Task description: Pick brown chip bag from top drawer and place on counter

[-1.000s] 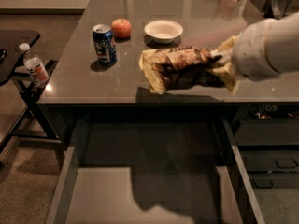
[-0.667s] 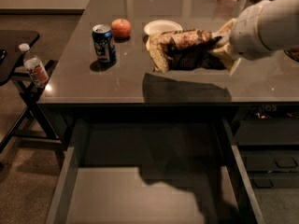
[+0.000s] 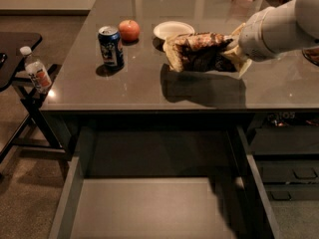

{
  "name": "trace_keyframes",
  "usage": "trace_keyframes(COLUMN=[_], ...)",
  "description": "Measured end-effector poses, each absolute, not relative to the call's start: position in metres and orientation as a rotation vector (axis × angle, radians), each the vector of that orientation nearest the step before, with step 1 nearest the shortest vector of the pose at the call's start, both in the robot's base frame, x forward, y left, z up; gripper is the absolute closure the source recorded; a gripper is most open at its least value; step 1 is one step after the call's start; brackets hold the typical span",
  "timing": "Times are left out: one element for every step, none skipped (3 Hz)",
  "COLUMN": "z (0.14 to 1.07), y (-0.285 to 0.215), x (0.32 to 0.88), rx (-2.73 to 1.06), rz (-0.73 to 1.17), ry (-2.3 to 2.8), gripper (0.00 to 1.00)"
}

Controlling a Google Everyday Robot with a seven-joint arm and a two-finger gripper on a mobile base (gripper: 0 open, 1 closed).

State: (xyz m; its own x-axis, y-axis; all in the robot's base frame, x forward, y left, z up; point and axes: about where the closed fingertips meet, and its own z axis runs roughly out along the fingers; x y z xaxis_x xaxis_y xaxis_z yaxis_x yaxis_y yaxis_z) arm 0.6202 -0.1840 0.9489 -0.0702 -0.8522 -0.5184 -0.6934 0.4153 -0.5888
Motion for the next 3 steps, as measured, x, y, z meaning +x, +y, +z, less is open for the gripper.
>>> trace_keyframes(z=[0.907, 0.868, 0.867], y=[-0.171, -0.155, -0.155], x=[0.628, 0.626, 0.626], rx=[-1.347, -1.368, -1.368], rz=[-0.166, -0.076, -0.072], ry=[1.833, 1.854, 1.855], gripper=[1.0, 1.0, 0.81])
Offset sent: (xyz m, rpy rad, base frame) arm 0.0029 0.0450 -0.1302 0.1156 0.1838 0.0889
